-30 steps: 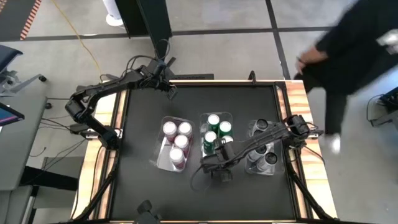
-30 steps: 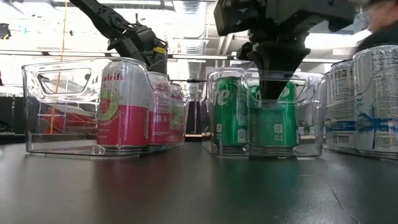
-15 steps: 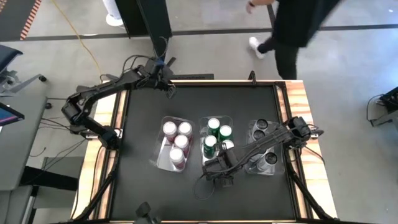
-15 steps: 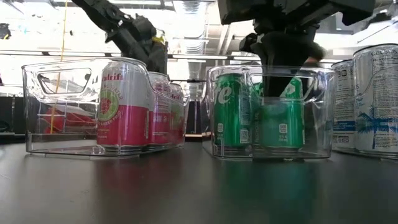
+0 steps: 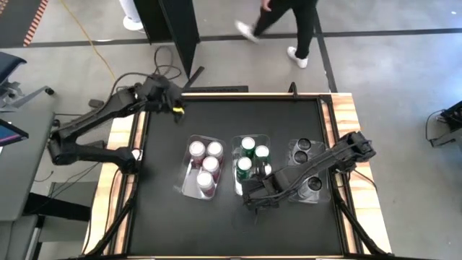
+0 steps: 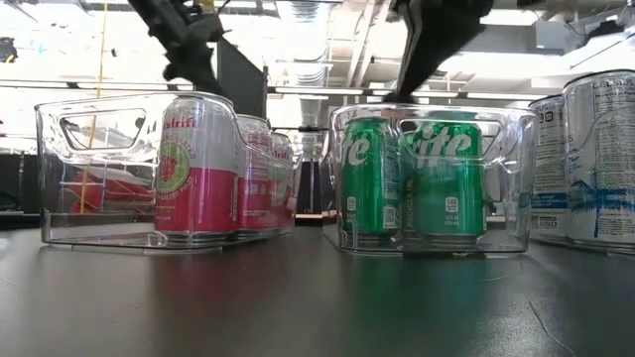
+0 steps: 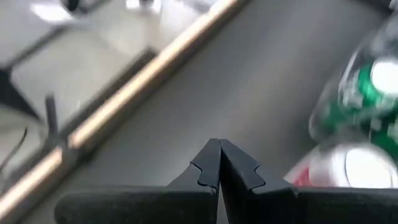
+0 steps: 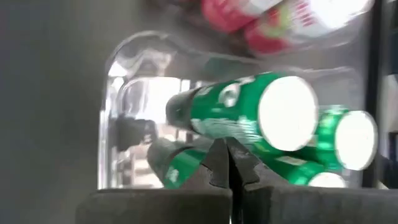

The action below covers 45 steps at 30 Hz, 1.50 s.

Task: Sort soda cans
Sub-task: Adjust the left transparent bin

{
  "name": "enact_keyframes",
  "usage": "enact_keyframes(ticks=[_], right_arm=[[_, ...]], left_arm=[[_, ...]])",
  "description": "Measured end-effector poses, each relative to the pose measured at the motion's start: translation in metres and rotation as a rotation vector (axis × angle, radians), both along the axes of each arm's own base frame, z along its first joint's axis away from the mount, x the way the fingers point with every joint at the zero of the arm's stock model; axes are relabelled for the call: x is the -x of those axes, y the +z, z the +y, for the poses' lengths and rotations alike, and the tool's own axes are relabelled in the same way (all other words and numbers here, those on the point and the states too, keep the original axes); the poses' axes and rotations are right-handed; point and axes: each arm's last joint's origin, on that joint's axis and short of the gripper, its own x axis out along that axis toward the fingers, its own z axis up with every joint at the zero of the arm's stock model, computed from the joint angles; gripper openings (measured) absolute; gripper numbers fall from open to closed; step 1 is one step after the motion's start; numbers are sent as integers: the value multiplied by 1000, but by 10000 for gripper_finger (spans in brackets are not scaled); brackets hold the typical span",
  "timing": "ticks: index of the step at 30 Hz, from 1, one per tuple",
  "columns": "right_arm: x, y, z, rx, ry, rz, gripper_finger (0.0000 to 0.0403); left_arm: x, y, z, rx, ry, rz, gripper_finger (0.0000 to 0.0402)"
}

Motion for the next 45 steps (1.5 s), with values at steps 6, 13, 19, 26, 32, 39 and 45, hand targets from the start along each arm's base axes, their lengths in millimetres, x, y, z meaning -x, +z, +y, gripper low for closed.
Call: enact_keyframes(ticks=[6,13,19,26,32,39,45], right_arm=[[23,33,10,79,24,-137,0],[56,68,24,92,76,-270,0],[78,86,26,95,111,-309,0],[93,98,28,99,123,-350,0],[97,100,29,105,119,-365,0],[97,99,28,113,117,-353,0],[97,99,28,111,114,-354,0]], left_arm=[[11,-17,-35,140,59,261,0],[28,-59,-70,330,93,568,0],[29,-122,-101,541,-60,650,0],[16,-160,-120,577,-178,488,0],[5,-175,-128,631,-226,311,0],[-9,-182,-129,618,-273,203,0],[-35,-197,-130,617,-318,135,0]])
